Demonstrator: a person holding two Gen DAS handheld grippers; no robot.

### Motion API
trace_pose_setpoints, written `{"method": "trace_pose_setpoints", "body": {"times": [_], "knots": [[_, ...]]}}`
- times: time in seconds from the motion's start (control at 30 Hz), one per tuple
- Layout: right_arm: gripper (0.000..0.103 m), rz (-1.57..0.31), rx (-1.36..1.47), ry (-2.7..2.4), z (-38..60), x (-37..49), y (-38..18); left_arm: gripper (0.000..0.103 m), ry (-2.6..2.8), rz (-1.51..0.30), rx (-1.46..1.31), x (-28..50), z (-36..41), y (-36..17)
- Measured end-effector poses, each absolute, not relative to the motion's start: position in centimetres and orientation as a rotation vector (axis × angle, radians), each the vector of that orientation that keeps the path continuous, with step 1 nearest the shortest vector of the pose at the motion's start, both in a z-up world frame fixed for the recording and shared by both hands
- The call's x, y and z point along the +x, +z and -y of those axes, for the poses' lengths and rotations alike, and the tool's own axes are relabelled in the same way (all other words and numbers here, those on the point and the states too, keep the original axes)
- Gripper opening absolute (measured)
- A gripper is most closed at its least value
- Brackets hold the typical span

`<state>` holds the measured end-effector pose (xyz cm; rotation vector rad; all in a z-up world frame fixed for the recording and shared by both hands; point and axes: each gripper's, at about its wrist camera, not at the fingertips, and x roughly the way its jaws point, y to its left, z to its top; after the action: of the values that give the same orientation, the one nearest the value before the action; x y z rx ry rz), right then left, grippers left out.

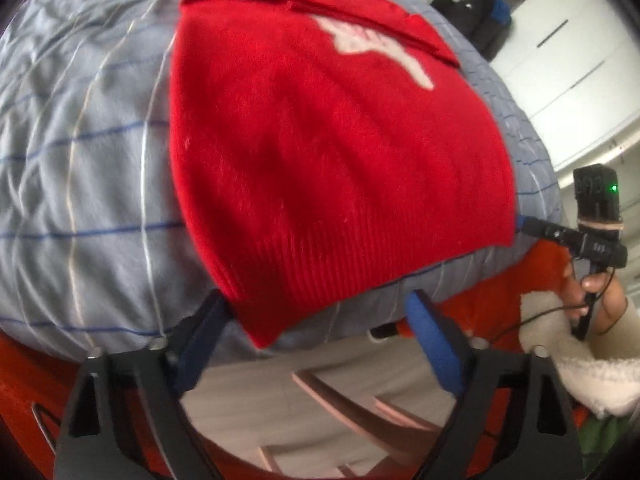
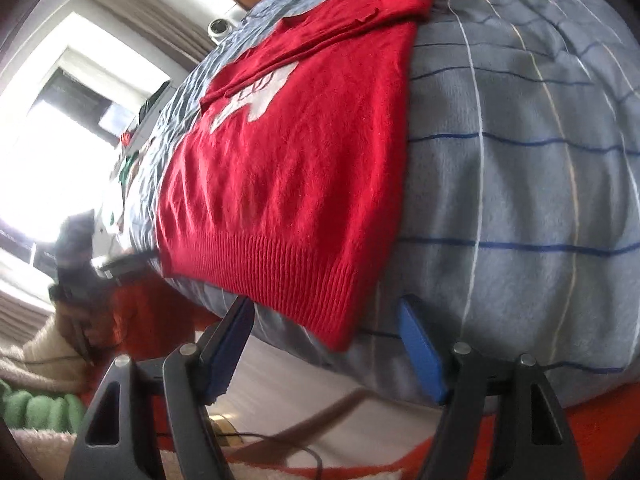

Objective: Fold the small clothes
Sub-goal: 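Grasp the sweater hem with both tools and fold it up toward the collar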

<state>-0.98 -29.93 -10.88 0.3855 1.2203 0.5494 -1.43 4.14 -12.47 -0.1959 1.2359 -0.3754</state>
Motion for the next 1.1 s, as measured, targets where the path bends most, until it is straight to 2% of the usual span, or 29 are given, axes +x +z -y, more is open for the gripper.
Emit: {"method": "trace_pose_setpoints", "body": {"times": [0.03,0.1,0.2,0.27,0.3,0.33,0.43,0.47,0.5,0.53,0.57,0.83,1.1], "knots": [[0.072,-1.222,0.401,0.549,29.9,-0.8,-11.0,0.079,-0.363,-1.238,-0.202,-1.4,-4.2,-12.6],[0.071,-1.241,0.419,0.547,29.6,-0.4,-11.5,0.067,-0.344,-1.243,-0.219,-1.5,-4.4,-12.8],[0.062,-1.263,0.402,0.541,29.3,-0.3,-11.8,0.057,-0.322,-1.258,-0.254,-1.4,-5.1,-13.1],[0.047,-1.274,0.414,0.539,29.3,-0.1,-12.0,0.056,-0.318,-1.269,-0.274,-1.3,-5.4,-13.2],[0.033,-1.285,0.42,0.54,29.4,-0.1,-12.2,0.057,-0.311,-1.274,-0.284,-1.3,-5.6,-13.2],[0.023,-1.293,0.422,0.54,29.8,-0.1,-12.2,0.058,-0.304,-1.278,-0.297,-1.2,-5.9,-13.2],[0.022,-1.296,0.427,0.539,30.3,-0.6,-12.3,0.063,-0.306,-1.269,-0.333,-1.0,-6.6,-13.2],[0.022,-1.293,0.426,0.537,30.3,-0.6,-12.3,0.056,-0.304,-1.276,-0.336,-0.9,-6.5,-13.4],[0.017,-1.293,0.422,0.536,30.6,-0.8,-12.2,0.027,-0.302,-1.288,-0.33,-0.7,-6.5,-13.7],[0.005,-1.289,0.416,0.538,30.5,-0.8,-12.1,0.011,-0.305,-1.297,-0.323,-0.5,-6.3,-13.9],[0.005,-1.285,0.41,0.539,30.5,-0.8,-12.0,0.006,-0.318,-1.301,-0.334,-0.5,-6.4,-13.8],[0.005,-1.164,0.52,0.604,31.8,0.6,-6.8,0.005,-0.425,-1.123,-0.481,1.7,-9.8,-6.8],[0.005,-0.96,0.465,0.551,31.9,12.9,-2.7,0.005,-0.383,-0.964,-0.36,15.3,-9.6,-2.1]]}}
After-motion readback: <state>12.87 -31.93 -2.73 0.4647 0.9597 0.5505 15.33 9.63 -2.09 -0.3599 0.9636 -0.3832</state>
